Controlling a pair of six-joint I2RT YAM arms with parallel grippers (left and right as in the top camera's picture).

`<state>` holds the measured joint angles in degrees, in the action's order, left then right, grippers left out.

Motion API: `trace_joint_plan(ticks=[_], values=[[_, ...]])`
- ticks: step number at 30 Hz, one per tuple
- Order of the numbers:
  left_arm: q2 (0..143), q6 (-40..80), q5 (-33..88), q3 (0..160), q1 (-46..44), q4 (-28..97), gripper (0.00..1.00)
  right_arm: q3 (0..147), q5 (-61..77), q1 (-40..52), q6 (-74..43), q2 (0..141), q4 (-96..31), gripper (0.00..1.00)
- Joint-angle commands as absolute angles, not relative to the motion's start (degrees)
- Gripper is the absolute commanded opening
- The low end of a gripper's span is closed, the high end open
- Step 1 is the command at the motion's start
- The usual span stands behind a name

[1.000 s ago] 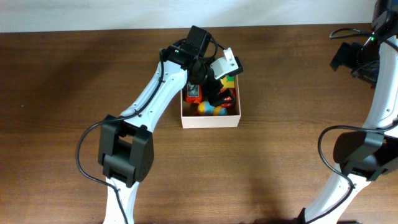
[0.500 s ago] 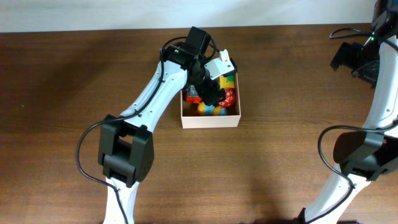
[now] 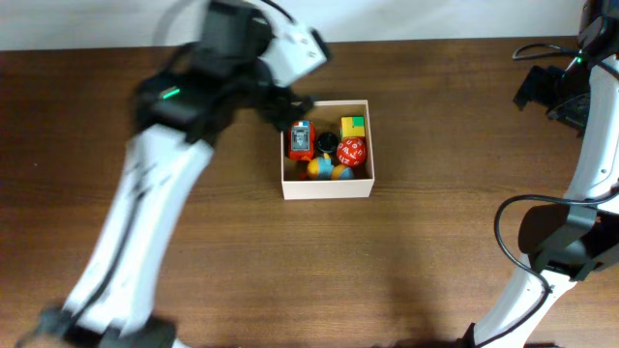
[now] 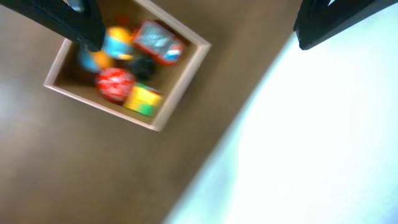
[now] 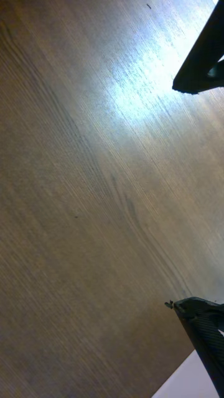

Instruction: Pack container

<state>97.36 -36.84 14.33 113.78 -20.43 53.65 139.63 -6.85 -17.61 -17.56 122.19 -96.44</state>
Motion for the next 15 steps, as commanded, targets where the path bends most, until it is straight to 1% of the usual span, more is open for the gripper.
trace_joint_plan(ticks=[1, 5, 9, 15], values=[[88.6, -36.49, 10.68, 106.39, -15.7, 50.92, 0.99, 139.44, -7.57, -17.69, -17.67, 120.36, -96.44, 0.99], [78.04, -36.49, 10.66, 91.83, -10.87, 43.44, 0.99, 139.44, -7.57, -17.69, -17.67, 120.36, -96.44, 0.99], [63.11, -36.49, 10.66, 67.94, -7.03, 29.3, 0.99, 139.44, -7.57, -17.69, -17.67, 120.36, -96.44, 0.99], [43.97, -36.47, 10.63, 37.15, -4.8, 9.52, 0.99, 139.44, -7.57, -17.69, -17.67, 120.36, -96.44, 0.99]])
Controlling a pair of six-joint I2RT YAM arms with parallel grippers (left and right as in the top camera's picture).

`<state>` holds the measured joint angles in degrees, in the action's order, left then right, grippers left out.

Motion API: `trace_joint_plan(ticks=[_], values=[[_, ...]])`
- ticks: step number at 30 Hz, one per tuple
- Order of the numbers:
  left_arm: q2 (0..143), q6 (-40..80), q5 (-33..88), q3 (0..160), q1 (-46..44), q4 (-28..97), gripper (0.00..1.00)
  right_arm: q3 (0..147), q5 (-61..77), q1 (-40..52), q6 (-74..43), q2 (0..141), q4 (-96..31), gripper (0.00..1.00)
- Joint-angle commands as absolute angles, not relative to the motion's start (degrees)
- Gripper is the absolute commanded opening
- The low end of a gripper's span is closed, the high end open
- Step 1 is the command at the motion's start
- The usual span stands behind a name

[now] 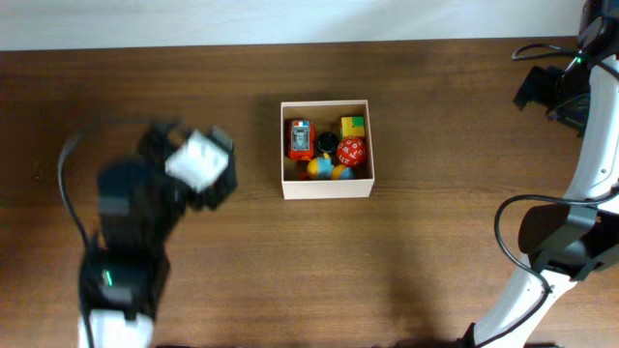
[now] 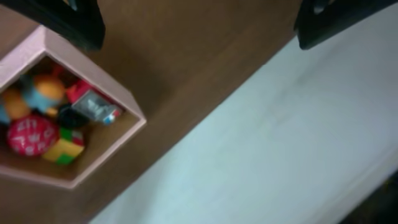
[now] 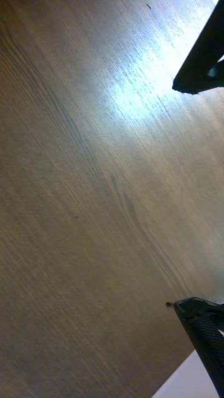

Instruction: Pack container

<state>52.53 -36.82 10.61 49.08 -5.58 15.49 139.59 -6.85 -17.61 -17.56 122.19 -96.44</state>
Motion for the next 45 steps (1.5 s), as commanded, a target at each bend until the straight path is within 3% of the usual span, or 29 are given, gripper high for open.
trace_joint_plan(ticks=[1, 5, 12, 20, 29, 45], values=[[41.28, -36.47, 10.66, 32.53, -4.82, 6.55, 0.99, 139.44, -7.57, -17.69, -17.67, 120.36, -96.44, 0.99], [31.29, -36.47, 10.63, 15.51, -4.8, -3.29, 0.99, 139.44, -7.57, -17.69, -17.67, 120.36, -96.44, 0.99], [22.39, -36.47, 10.57, 4.93, -4.8, -6.0, 0.99, 139.44, -7.57, -17.69, -17.67, 120.36, -96.44, 0.99], [15.25, -36.45, 8.95, 0.47, -4.8, -5.15, 0.99, 139.44, -7.57, -17.69, -17.65, 120.36, -96.44, 0.99], [7.01, -36.47, 7.07, 0.47, -4.56, 3.95, 0.99, 139.44, -7.57, -17.69, -17.67, 120.36, -96.44, 0.99], [0.27, -36.45, 6.59, 0.47, -0.58, 3.97, 0.99, 139.44, -7.57, -17.69, -17.67, 120.36, -96.44, 0.99]])
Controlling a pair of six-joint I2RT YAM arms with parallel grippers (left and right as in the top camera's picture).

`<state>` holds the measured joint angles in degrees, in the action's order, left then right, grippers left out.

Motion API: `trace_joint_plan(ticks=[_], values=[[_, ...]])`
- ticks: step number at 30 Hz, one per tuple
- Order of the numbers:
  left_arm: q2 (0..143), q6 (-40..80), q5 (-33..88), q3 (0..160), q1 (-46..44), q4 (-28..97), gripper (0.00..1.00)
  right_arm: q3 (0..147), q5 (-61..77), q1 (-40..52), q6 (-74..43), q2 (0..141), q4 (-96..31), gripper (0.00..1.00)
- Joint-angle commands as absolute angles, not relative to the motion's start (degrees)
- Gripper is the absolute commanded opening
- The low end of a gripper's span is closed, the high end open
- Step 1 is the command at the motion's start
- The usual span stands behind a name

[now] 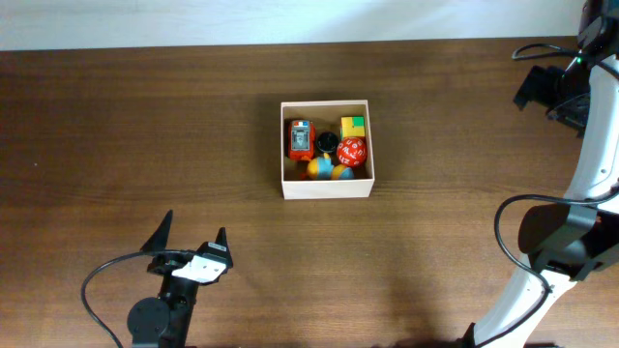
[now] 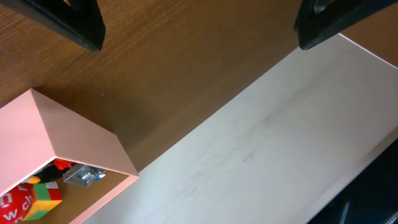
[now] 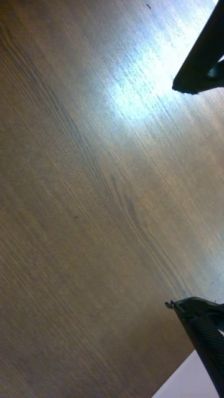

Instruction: Pack container

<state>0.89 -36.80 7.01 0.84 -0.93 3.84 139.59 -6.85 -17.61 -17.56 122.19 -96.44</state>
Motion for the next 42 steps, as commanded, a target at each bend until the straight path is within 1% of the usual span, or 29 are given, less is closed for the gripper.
trace_joint_plan(ticks=[1, 30, 34, 42], values=[[0.27, -36.45, 6.59, 0.47, -0.58, 3.97, 0.99, 139.44, -7.57, -17.69, -17.65, 120.36, -96.44, 0.99], [0.3, -36.47, 6.57, 0.49, -0.58, 3.95, 0.99, 139.44, -7.57, -16.88, -17.67, 119.96, -96.44, 0.99], [0.3, -36.47, 6.57, 0.49, -0.58, 3.95, 0.99, 139.44, -7.57, -13.43, -17.67, 115.87, -96.44, 0.99], [0.3, -36.47, 6.59, 0.49, -0.58, 3.95, 0.99, 139.02, -7.84, 0.51, -17.12, 100.55, -96.92, 0.99]])
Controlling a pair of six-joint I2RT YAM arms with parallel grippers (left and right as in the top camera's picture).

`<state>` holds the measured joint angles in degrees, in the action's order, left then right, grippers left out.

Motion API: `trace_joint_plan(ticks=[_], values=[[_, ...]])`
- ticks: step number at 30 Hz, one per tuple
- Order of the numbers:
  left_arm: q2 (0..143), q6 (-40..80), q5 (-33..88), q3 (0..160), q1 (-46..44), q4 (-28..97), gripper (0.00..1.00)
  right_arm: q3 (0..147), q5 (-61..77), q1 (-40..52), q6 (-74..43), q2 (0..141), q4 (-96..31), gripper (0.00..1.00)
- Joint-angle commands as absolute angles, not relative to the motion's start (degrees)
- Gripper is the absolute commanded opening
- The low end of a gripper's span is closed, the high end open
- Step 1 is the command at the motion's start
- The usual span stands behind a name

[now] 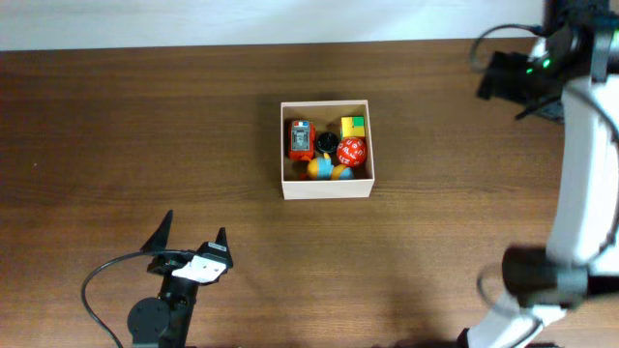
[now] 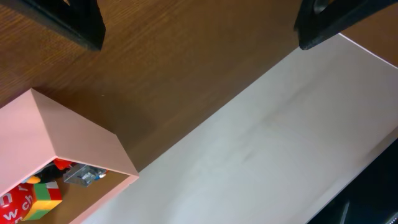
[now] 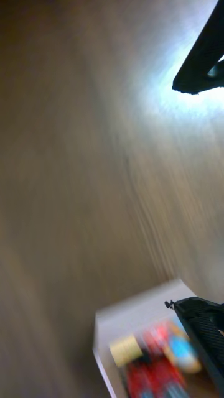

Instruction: Pack container

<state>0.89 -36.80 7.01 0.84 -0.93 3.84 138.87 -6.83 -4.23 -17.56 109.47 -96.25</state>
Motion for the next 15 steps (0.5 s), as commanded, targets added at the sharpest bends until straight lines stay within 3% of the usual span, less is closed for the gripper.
trace_joint_plan(ticks=[1, 7, 15], values=[[0.3, -36.47, 6.57, 0.49, -0.58, 3.97, 0.99, 137.99, -8.25, 2.98, -16.1, 97.3, -96.75, 0.99], [0.3, -36.47, 6.57, 0.49, -0.58, 3.95, 0.99, 122.21, -6.24, 7.77, -17.04, 80.58, -81.71, 0.99], [0.3, -36.47, 6.59, 0.49, -0.58, 3.97, 0.99, 86.61, -3.36, 5.67, -16.97, 56.29, -54.78, 0.99]])
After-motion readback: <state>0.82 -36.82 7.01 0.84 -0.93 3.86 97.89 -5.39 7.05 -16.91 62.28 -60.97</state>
